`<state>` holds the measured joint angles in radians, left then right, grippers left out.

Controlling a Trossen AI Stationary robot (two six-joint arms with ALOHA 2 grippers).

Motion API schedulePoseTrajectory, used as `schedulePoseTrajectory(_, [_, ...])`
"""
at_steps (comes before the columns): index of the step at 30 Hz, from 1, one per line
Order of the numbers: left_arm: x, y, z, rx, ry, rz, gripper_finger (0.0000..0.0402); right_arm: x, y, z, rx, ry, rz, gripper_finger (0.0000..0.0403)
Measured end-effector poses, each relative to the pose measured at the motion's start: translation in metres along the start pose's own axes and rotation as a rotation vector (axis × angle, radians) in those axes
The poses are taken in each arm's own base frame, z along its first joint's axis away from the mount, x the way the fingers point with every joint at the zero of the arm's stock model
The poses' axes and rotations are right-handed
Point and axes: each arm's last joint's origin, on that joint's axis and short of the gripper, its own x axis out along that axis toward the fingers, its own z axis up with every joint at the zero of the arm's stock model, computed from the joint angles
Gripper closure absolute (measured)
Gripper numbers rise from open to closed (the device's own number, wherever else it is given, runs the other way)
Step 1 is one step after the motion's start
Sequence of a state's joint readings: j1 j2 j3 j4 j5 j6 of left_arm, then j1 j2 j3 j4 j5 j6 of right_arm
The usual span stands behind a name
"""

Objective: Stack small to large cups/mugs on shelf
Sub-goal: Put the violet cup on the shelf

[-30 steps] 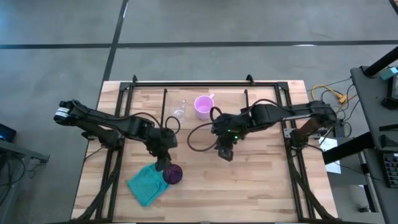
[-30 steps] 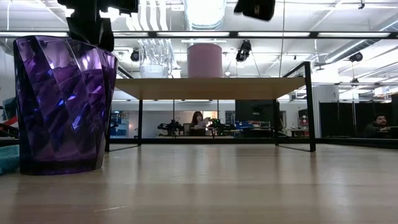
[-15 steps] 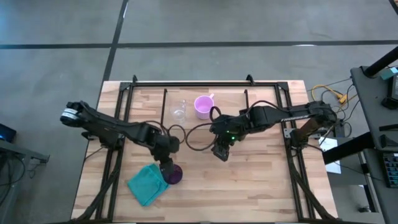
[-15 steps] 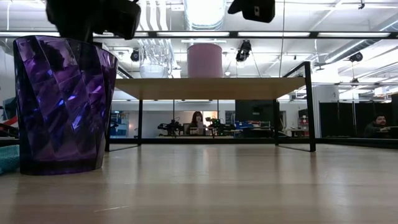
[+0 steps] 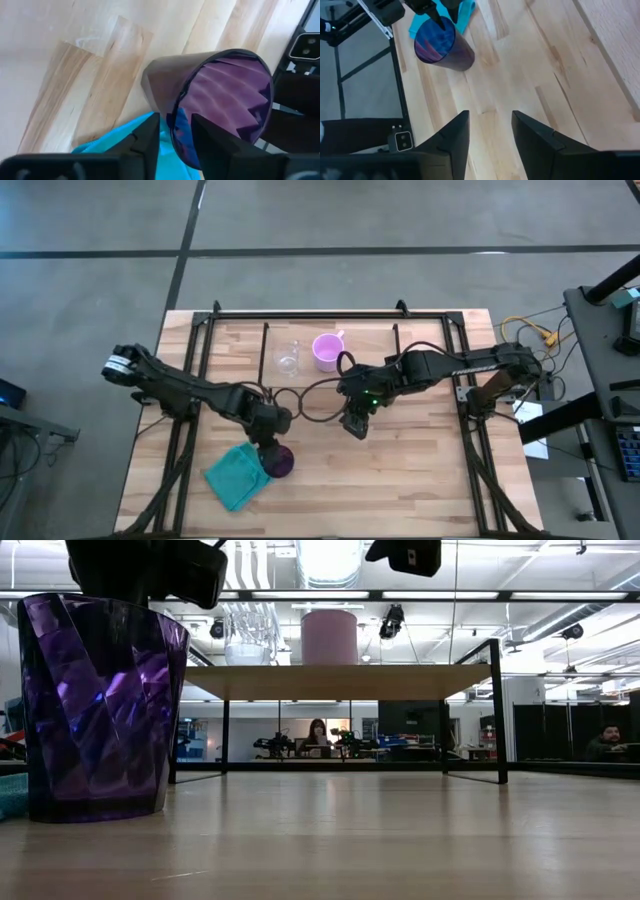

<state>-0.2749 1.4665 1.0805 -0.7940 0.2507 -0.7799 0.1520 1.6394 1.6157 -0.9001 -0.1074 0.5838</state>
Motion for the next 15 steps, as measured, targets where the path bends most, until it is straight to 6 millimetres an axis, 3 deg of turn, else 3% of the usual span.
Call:
schedulePoseTrajectory(8, [0.011,0.001,0.003,0.019,0.023,0.031,0.0394,0.000,0.000,0.000,-0.001,-0.001,0.001,0.0266])
schedulePoseTrajectory(15, [0.000,-0.004,0.010,0.042,-0.014,0.004,0.0399,0.000,0.000,0.000,-0.001,-0.001,0.001,0.0269])
